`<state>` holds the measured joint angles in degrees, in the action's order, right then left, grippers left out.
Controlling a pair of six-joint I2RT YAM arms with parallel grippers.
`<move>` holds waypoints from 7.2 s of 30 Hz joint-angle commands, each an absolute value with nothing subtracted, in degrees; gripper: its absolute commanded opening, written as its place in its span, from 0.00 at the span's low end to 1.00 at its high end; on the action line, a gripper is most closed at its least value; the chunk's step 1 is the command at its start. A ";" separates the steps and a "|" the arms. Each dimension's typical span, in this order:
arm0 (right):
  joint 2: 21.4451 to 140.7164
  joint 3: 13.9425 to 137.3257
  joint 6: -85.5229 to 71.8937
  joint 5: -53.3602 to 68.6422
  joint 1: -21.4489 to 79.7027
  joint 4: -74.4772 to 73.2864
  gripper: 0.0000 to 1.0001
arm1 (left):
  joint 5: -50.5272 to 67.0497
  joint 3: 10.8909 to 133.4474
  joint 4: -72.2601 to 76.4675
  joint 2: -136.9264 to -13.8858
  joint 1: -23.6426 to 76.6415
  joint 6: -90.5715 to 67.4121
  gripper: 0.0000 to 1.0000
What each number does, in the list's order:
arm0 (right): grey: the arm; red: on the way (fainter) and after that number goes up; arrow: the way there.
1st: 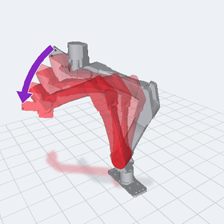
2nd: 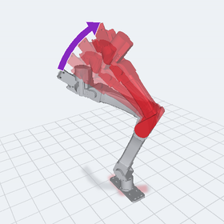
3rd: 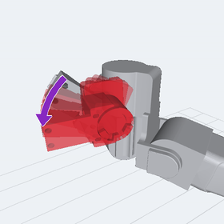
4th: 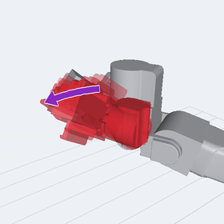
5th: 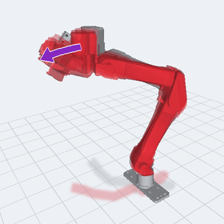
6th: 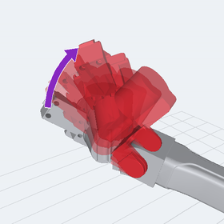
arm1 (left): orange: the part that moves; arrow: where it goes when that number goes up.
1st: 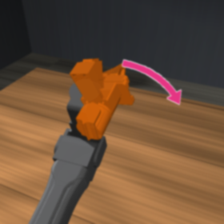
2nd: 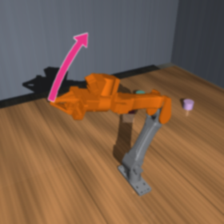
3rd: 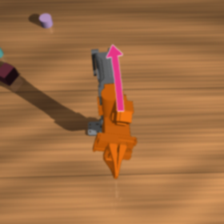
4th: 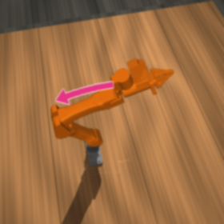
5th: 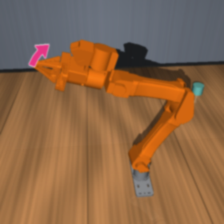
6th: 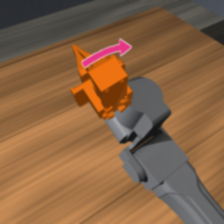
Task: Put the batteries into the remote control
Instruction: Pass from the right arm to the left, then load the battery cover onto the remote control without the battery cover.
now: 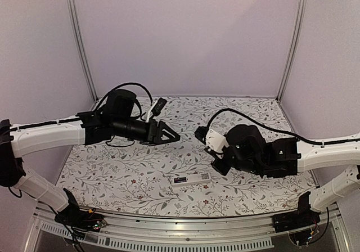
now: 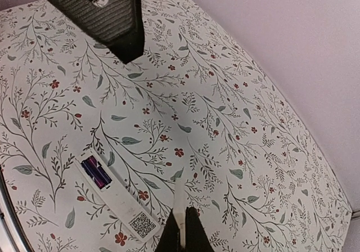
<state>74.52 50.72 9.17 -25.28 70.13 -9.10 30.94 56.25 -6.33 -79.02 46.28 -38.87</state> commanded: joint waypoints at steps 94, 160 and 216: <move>94.36 60.74 23.70 9.15 59.46 -20.08 0.90 | 30.15 23.88 33.45 -81.30 42.73 -65.44 0.00; 107.99 66.13 26.81 13.67 55.70 -18.26 0.66 | 44.87 33.30 39.38 -102.95 39.42 -59.85 0.00; 111.44 69.79 27.70 15.34 55.74 -21.13 0.54 | 45.13 32.40 42.88 -105.91 41.92 -63.89 0.00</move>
